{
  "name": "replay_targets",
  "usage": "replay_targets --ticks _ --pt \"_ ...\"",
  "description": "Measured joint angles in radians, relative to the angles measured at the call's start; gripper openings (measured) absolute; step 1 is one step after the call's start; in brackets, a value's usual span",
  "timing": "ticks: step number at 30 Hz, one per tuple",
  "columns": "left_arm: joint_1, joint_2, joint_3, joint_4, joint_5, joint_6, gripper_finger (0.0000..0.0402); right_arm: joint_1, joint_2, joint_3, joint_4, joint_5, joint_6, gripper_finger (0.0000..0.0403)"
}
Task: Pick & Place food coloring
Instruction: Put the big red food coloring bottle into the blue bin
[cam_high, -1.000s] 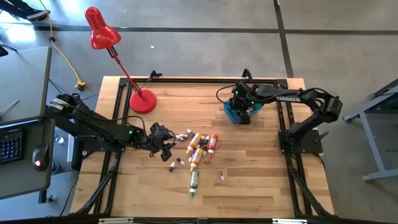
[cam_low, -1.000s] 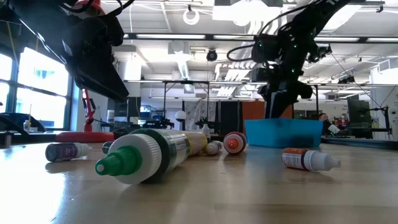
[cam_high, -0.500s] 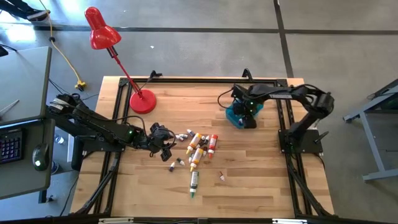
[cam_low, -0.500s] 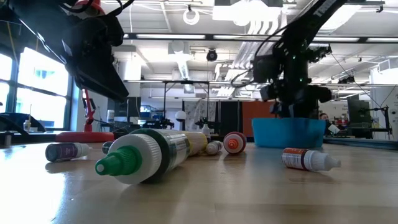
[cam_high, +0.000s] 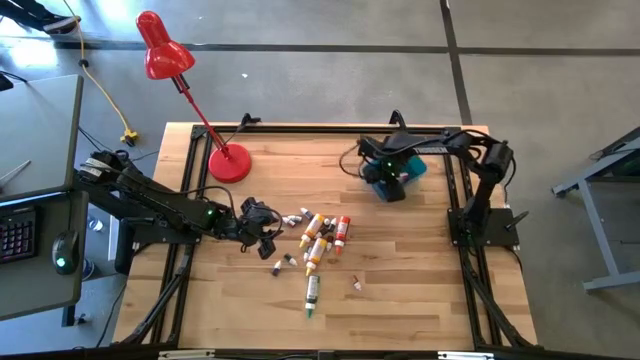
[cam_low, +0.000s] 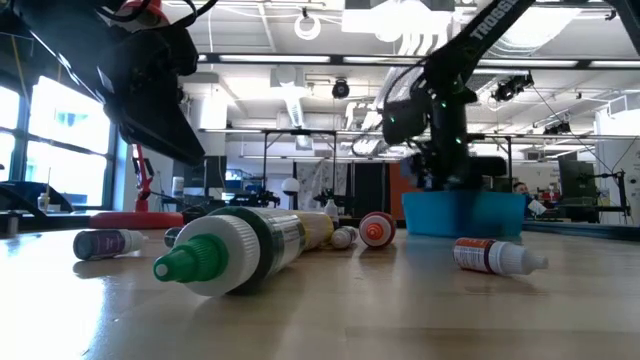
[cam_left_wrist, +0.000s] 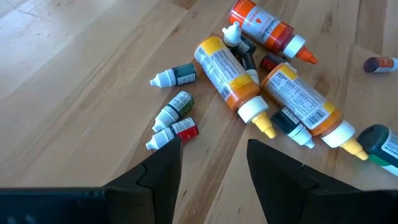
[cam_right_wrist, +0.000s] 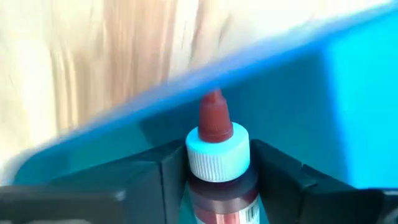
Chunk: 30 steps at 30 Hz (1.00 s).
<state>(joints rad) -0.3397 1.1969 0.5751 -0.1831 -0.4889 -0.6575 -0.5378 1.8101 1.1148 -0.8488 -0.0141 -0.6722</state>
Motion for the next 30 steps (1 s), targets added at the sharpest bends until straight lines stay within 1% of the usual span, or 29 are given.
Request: replay_targets --ticks 2,8,13,17,23,27,30 --pt "0.0 0.0 0.0 0.0 0.0 0.0 0.0179 -0.006 -0.004 0.031 0.003 -0.03 -0.001 0.0141" --pt "0.0 0.0 0.0 -0.002 0.003 0.005 0.0179 -0.007 -0.004 0.084 0.014 -0.018 0.022 0.0141" --pt "0.0 0.0 0.0 0.0 0.008 0.025 0.0179 -0.007 -0.004 0.141 -0.004 -0.032 0.087 0.0142" --pt "0.0 0.0 0.0 0.0 0.008 0.025 0.0179 -0.007 -0.004 0.215 -0.003 -0.083 0.096 0.0147" --pt "0.0 0.0 0.0 0.001 0.009 0.025 0.0179 -0.019 -0.006 0.316 0.0 -0.141 0.116 0.0141" --pt "0.0 0.0 0.0 0.001 0.009 0.025 0.0179 -0.047 -0.057 0.315 -0.001 -0.269 0.139 0.0145" --pt "0.0 0.0 0.0 0.001 0.009 0.021 0.0179 -0.072 -0.138 0.281 -0.013 -0.284 0.172 0.0146"
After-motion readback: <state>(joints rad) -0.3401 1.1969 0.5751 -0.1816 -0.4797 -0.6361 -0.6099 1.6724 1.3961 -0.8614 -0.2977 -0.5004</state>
